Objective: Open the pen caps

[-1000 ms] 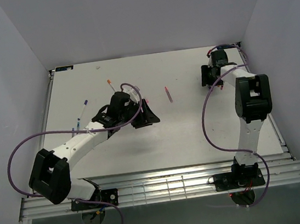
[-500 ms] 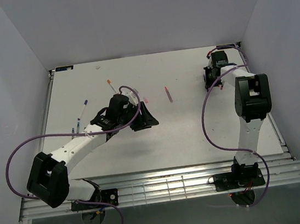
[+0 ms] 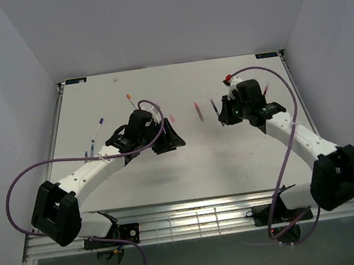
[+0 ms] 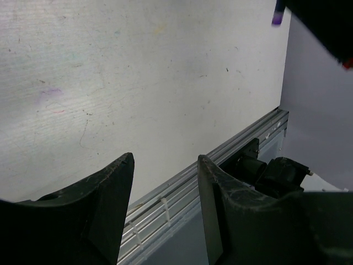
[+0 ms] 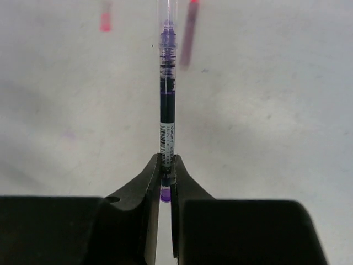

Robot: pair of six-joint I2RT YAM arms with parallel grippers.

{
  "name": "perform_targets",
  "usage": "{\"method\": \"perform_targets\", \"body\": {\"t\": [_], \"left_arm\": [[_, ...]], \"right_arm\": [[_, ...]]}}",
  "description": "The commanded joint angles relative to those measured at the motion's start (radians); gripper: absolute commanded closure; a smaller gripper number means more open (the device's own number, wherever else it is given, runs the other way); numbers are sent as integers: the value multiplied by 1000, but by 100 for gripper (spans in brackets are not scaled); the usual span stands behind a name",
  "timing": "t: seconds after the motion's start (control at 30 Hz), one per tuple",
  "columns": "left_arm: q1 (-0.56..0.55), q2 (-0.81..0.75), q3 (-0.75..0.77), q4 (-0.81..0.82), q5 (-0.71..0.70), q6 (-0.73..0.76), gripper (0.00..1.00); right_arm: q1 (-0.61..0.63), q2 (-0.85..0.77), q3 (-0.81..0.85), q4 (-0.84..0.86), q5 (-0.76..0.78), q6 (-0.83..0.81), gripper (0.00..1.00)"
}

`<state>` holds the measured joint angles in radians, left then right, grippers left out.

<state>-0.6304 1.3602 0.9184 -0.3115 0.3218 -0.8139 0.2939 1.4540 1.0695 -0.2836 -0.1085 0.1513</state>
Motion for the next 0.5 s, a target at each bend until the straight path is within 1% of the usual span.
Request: {"method": "perform_targets", "body": {"t": [0.0,0.1,0.17,0.27,0.37,0.47], "left_arm": [[-2,5,60,0,-32,-24,40],[-2,22,73,18,-26,-45,40],[-2,28,74,37,-17,-73,40],[-3,33,60,95,25,-120,40],[-3,42,34,161,62,-157,39],[-3,71,22,212,97,-195,35]], "right_arm": [[66,-165,-172,18,-36,71,92],[154,-323,-305,27,-68,111,92],[177,-421,-370,24,-95,128,92],[197,-518,-422,-2,-132,140,92],[208,-576,-454,9,-198,172,92],[220,-595,-480,41,-252,202,92]]}}
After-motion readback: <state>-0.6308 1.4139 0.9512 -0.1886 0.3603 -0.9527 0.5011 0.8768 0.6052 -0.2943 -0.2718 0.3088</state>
